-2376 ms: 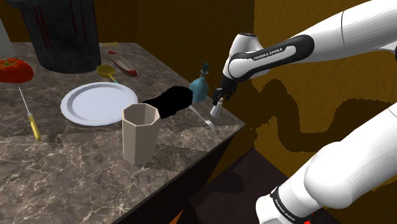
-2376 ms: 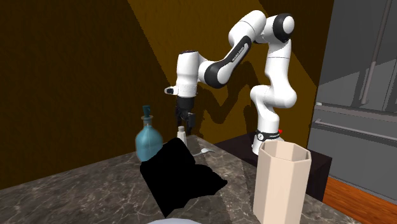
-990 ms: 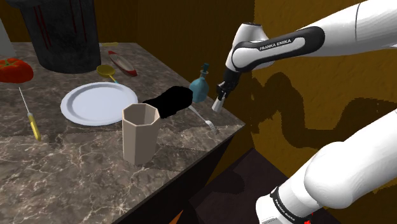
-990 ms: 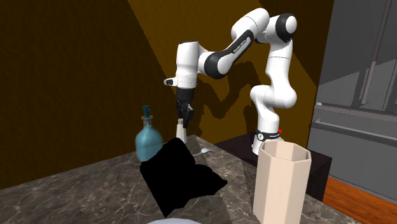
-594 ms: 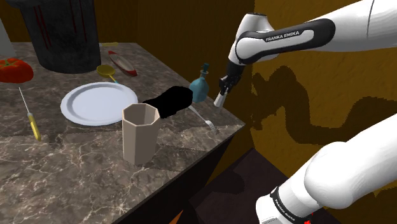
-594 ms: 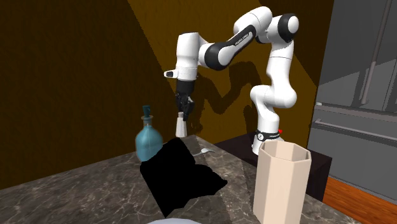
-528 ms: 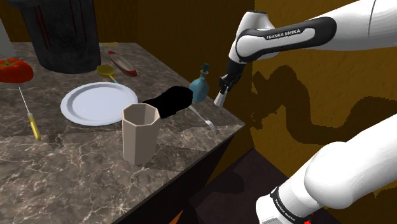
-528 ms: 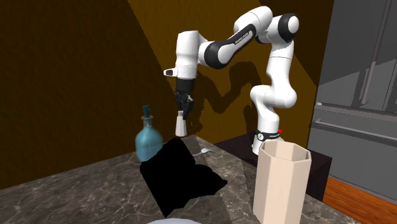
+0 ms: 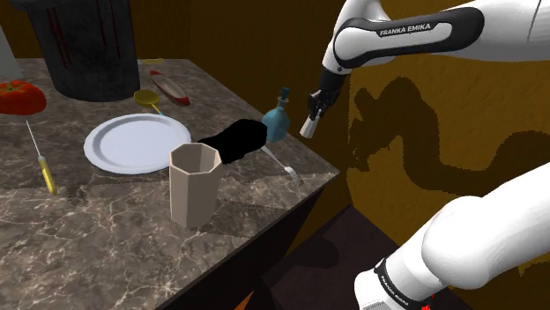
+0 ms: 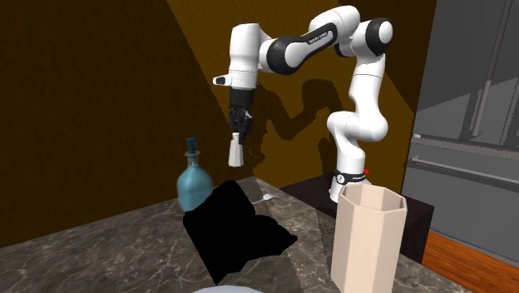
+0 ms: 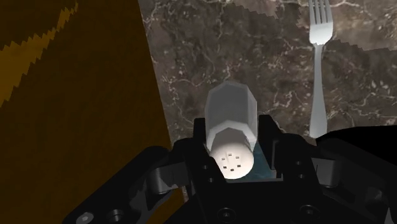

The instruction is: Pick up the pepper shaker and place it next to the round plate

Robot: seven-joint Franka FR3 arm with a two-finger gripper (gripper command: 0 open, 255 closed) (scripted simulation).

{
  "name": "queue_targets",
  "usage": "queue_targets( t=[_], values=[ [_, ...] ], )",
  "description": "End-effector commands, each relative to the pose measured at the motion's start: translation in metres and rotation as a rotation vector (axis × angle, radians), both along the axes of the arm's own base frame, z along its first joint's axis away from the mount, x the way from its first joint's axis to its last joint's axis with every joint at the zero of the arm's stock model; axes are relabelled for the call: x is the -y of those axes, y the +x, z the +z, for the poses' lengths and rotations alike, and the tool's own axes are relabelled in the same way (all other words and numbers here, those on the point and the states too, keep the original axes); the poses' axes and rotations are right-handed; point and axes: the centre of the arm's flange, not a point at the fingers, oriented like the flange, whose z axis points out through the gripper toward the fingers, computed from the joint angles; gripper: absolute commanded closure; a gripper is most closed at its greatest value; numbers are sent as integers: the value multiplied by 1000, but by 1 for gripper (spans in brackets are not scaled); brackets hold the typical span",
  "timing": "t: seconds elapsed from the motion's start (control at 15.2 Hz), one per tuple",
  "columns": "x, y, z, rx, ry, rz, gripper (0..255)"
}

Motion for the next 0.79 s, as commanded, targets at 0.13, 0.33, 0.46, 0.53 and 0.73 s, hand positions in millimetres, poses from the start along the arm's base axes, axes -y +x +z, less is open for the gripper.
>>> queue_targets(
  t=[0.13, 0.33, 0.46, 0.53, 0.73],
  values=[
    [1, 0, 21, 0, 0, 0, 255],
    [1, 0, 37, 0, 0, 0, 255],
    [1, 0, 48, 0, 0, 0, 255],
    [1, 0, 53, 0, 0, 0, 255],
    [0, 0, 65, 0, 0, 0, 255]
  ],
)
